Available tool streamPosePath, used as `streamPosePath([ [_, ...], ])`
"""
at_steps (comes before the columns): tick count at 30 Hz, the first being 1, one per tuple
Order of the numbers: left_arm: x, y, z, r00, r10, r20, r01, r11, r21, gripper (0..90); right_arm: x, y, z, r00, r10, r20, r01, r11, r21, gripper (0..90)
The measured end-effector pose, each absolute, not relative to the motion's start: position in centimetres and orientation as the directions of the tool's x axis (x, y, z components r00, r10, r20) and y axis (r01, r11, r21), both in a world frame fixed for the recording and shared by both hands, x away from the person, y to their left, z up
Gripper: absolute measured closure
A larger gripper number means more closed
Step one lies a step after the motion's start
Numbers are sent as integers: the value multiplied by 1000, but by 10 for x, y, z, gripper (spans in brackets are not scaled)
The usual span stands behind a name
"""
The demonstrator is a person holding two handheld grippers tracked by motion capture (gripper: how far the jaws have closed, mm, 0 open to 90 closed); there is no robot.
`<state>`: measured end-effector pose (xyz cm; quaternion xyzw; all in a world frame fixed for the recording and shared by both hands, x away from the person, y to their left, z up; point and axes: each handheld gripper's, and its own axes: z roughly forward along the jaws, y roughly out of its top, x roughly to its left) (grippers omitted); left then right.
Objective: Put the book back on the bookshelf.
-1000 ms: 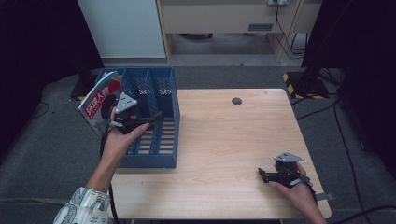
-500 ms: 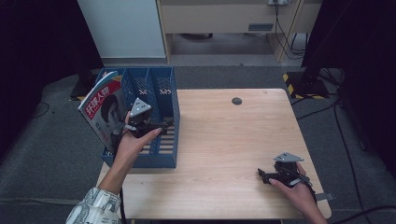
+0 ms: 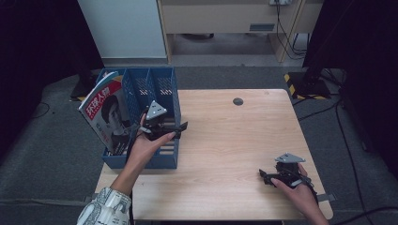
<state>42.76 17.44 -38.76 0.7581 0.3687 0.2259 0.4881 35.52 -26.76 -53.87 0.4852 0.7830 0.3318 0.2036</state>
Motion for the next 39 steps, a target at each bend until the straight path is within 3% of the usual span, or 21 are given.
streamPosePath([
  [17,422,139,-386,680,733,-8,318,-284,905,31,355,-268,-539,-446,895,3,625,309,717,61],
  [39,422,88,-411,725,689,-13,343,-344,874,32,355,-268,-539,-446,895,4,626,308,717,60],
])
